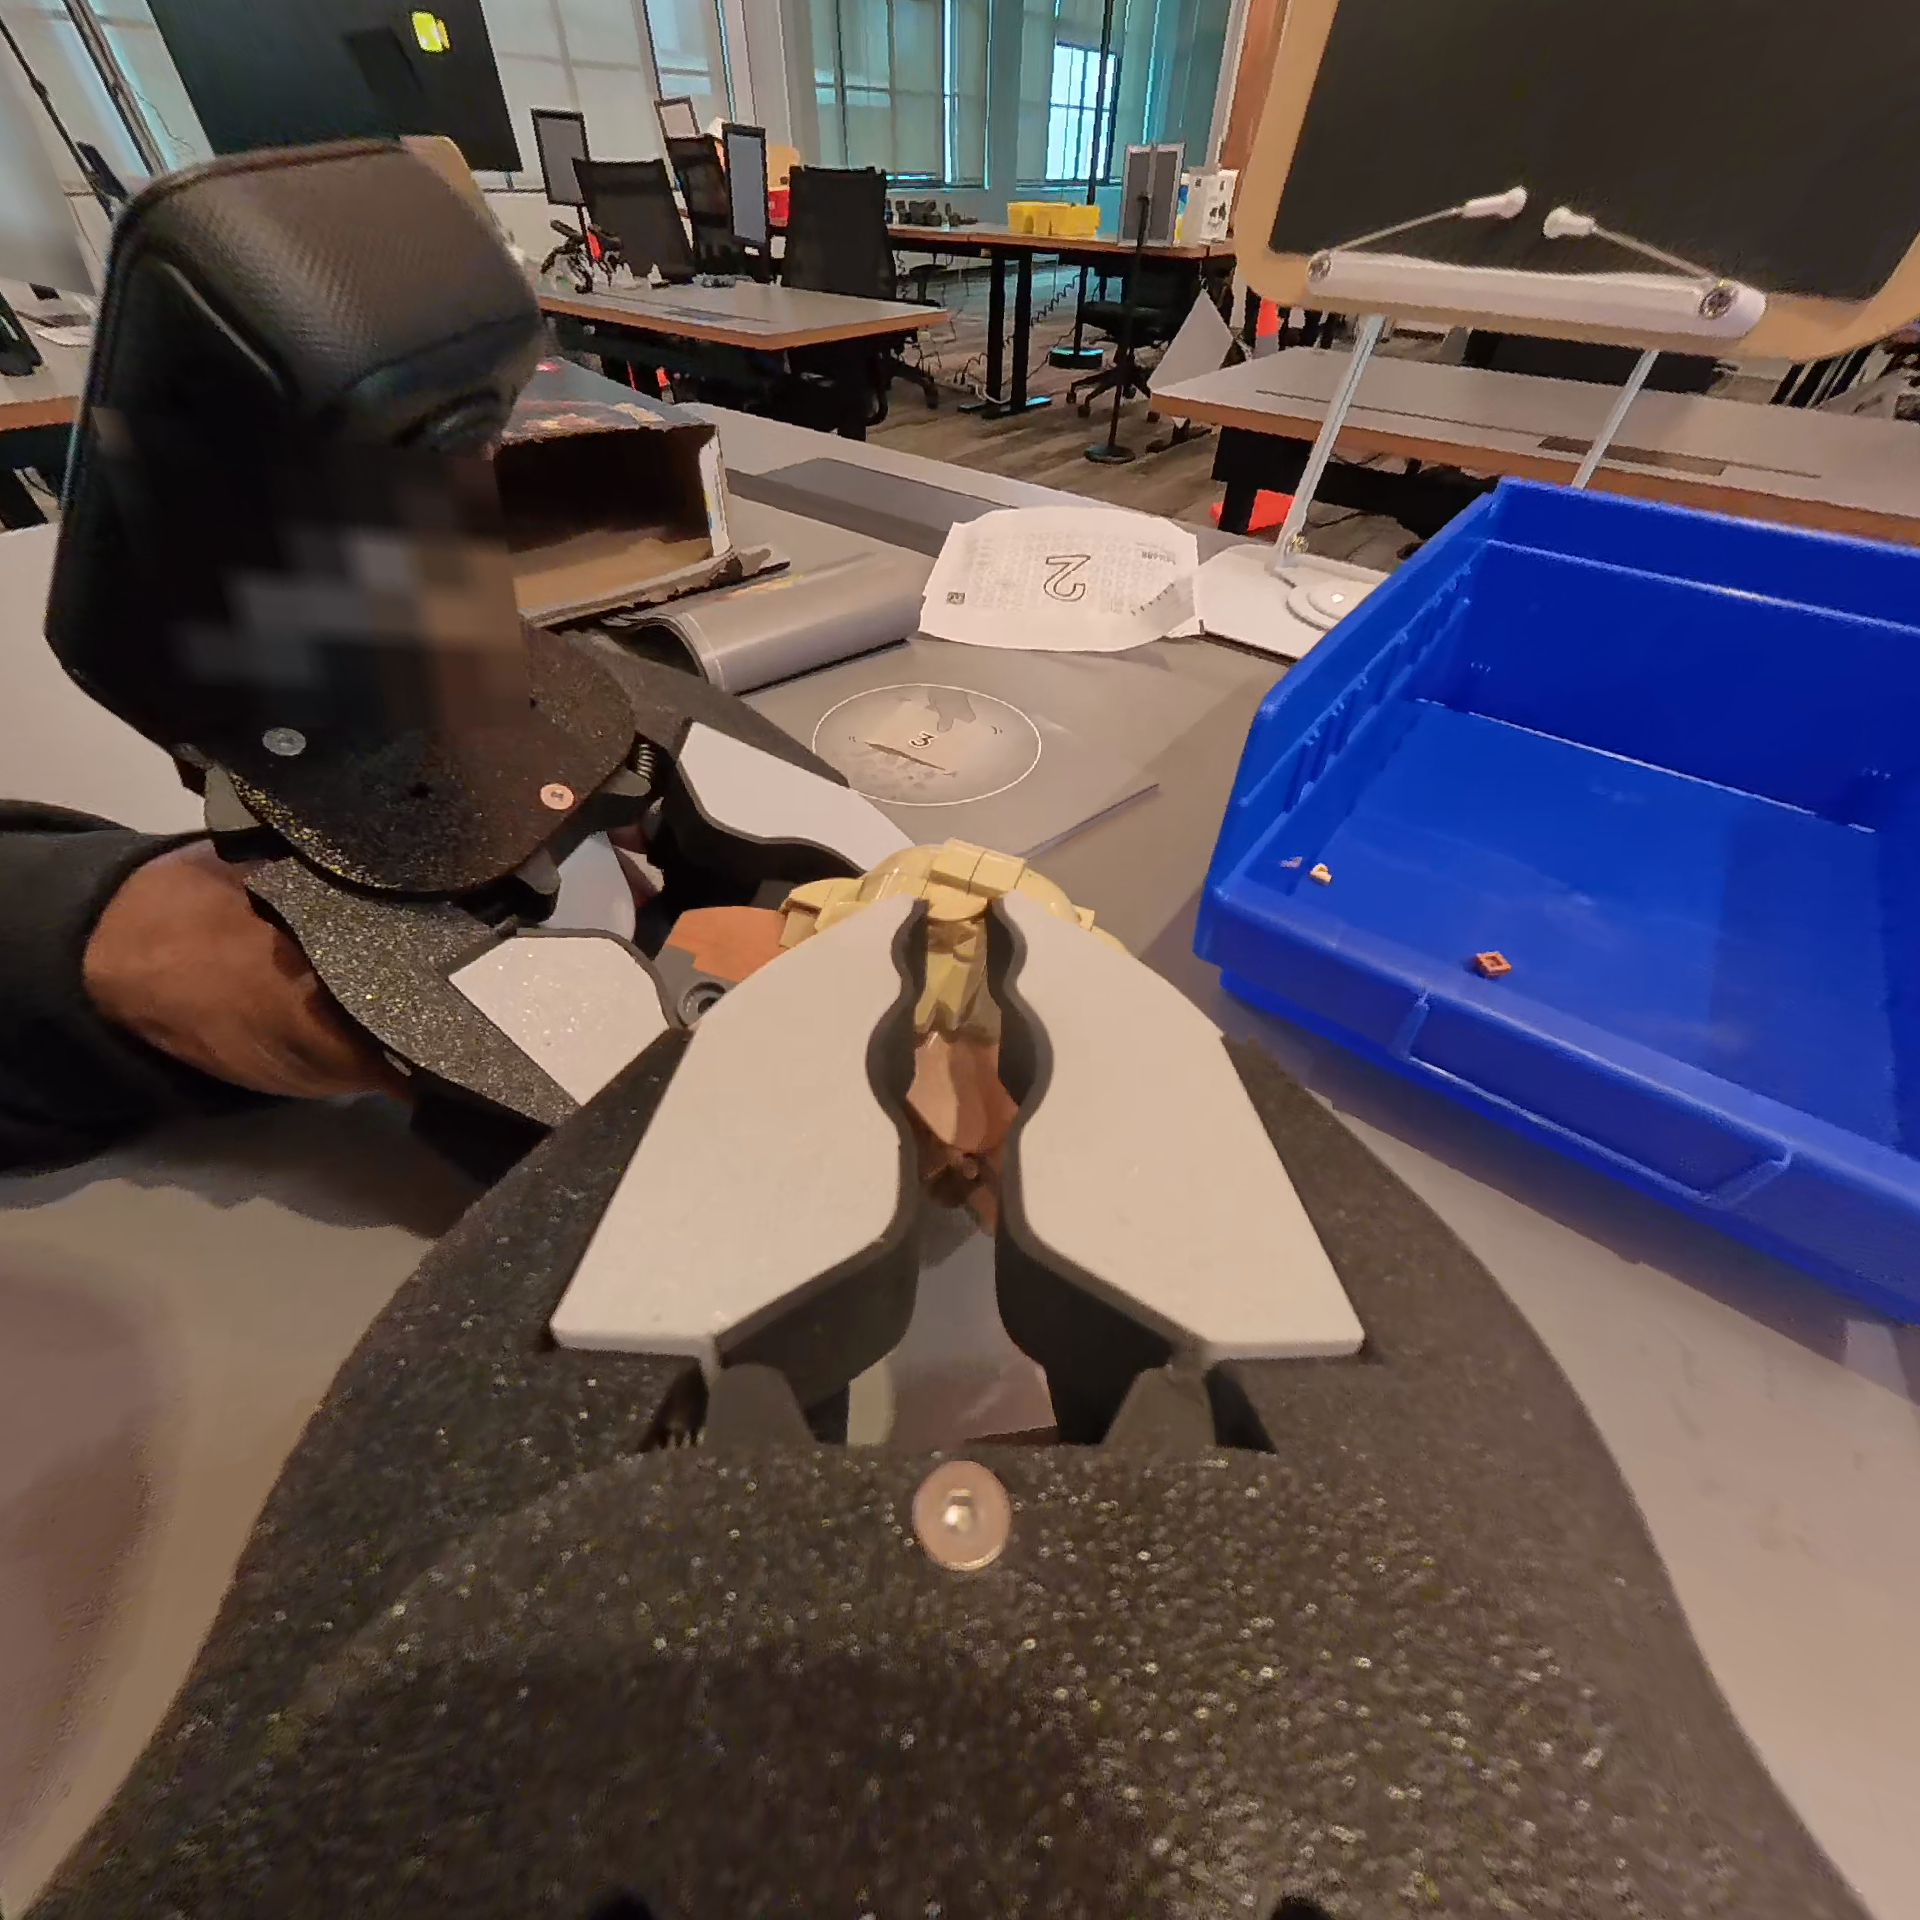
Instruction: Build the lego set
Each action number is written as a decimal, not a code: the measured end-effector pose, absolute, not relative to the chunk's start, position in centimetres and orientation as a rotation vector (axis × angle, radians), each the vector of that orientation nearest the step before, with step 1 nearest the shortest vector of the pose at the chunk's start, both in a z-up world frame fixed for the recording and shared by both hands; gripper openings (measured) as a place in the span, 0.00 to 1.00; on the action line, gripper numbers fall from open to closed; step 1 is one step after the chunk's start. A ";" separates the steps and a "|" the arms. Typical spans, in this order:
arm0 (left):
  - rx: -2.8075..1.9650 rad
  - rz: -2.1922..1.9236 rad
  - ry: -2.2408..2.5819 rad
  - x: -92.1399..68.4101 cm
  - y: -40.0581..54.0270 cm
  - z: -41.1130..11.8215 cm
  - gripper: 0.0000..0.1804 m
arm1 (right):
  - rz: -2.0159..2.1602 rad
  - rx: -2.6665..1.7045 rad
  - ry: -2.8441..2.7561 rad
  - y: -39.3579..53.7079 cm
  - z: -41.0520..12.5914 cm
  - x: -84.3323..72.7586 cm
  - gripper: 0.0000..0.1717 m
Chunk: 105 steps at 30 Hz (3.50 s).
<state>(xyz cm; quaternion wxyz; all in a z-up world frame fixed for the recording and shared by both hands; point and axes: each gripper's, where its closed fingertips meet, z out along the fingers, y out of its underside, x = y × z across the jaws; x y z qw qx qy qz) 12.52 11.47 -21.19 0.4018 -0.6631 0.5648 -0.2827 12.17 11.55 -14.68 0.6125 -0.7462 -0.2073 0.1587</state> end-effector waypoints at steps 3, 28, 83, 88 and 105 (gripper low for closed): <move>-1.662 -0.724 1.408 12.6 11.2 -20.9 0.45 | 0.355 -1.712 -0.486 11.5 -14.3 11.9 0.06; -1.674 -0.976 1.334 12.8 10.1 -19.9 0.45 | 0.310 -1.730 -0.533 11.4 -13.2 11.3 0.07; -1.722 -0.972 1.375 12.7 9.7 -20.7 0.45 | 0.112 -1.530 -1.079 10.1 -11.6 12.7 0.00; -1.719 -0.951 1.384 12.6 9.7 -20.7 0.45 | 0.138 -1.583 -1.217 10.6 -12.5 11.6 0.00; -1.701 -0.949 1.386 12.7 9.5 -20.5 0.45 | 0.202 -1.705 -1.205 11.4 -14.4 11.0 0.00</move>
